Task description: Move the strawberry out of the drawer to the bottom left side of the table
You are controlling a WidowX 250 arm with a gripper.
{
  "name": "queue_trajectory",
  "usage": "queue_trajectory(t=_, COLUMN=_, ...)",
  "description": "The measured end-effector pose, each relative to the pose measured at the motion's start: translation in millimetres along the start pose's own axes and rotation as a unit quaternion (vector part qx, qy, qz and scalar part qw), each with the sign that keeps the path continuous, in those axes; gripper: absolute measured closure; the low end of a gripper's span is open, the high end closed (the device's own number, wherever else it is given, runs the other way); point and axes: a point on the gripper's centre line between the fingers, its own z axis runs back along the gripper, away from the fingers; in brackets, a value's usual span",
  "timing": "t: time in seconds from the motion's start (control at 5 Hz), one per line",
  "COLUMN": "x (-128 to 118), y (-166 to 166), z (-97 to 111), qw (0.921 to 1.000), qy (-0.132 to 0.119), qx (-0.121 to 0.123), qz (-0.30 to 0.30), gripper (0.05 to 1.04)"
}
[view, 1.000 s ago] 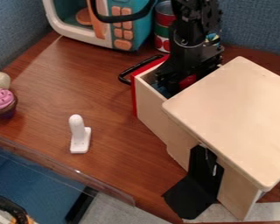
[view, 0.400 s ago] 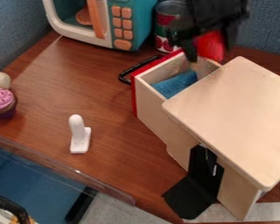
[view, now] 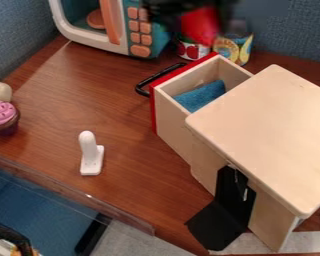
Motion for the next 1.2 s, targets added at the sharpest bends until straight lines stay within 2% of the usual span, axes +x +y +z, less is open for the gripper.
queue_trajectory(t=0.2, x=4, y=34, z=17, qw=0.9995, qy=-0.023, qx=0.014, qz=0.015, gripper=0.303)
queue_trajectory(t=0.4, x=5, y=60, z=23, qw=0.9982, qy=-0.029, qx=0.027, qz=0.046, gripper=0.303)
queue_trajectory(t=0.6, x=9, y=103, z=12, qw=0.9950, qy=-0.030, qx=0.064, qz=0.071, gripper=0.303)
queue_trajectory(t=0.8, x=7, y=154, z=-4, qw=0.9902, qy=-0.017, qx=0.098, qz=0.098, gripper=0.303)
queue_trajectory(t=1.0, x=-8, y=171, z=-25, qw=0.9918, qy=0.023, qx=0.106, qz=0.067, gripper=0.303)
queue_trajectory(t=1.2, x=-21, y=184, z=-45, qw=0.9900, qy=0.051, qx=0.123, qz=0.048, gripper=0.303)
